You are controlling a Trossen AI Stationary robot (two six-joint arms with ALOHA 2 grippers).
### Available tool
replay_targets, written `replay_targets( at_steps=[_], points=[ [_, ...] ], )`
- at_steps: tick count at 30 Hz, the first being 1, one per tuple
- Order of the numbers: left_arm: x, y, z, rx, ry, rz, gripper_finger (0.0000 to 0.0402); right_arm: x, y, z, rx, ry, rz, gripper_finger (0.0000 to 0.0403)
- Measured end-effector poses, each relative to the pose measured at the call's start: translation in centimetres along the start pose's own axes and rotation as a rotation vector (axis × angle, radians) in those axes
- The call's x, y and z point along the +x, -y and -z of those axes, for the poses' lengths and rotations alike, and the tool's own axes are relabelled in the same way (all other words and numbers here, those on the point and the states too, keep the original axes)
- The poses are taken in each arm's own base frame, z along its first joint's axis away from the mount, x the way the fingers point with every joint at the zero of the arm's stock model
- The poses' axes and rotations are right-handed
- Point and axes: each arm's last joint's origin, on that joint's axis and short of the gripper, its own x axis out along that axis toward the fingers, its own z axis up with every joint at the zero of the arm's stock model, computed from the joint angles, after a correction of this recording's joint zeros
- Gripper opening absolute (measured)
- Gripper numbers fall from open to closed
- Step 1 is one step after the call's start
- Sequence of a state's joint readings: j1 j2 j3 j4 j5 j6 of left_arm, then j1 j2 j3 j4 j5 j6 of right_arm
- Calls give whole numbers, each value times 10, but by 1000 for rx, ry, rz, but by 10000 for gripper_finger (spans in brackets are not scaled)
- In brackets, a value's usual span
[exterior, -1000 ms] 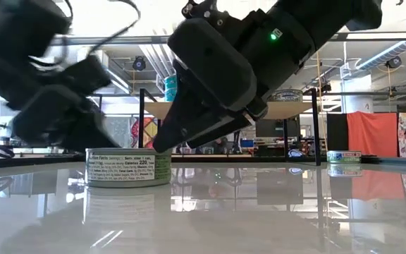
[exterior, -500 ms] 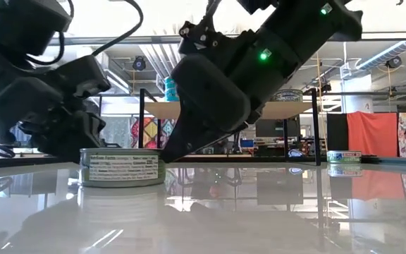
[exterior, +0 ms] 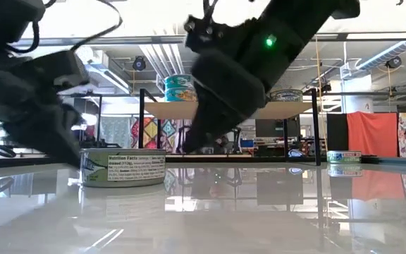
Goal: Stack canned seafood by type on shelf
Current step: Put the top left green tuna can on the shelf
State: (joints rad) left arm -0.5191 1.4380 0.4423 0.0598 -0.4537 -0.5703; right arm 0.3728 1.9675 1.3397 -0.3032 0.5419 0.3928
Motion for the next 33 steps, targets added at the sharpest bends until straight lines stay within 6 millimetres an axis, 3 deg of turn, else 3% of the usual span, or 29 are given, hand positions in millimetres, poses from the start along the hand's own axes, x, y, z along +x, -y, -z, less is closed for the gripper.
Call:
replay_targets(
  at_steps=[4, 7, 15, 28, 33],
  points=[
    [3, 1, -10, 8, 119, -38, 0, 5, -14, -7, 70, 90, -162, 370],
    [10, 4, -14, 8, 164, -21, 0, 18, -24, -1, 77, 86, -250, 370],
    [22, 17, -19, 35, 84, 46, 0, 33, -25, 1, 74, 82, -186, 370],
    [17, 22, -24, 77, -54, 14, 0, 14, -7, -2, -2, -21, -110, 370],
    [7, 21, -19, 80, -146, -37, 0, 7, -12, 1, -38, -71, -194, 370]
  ],
)
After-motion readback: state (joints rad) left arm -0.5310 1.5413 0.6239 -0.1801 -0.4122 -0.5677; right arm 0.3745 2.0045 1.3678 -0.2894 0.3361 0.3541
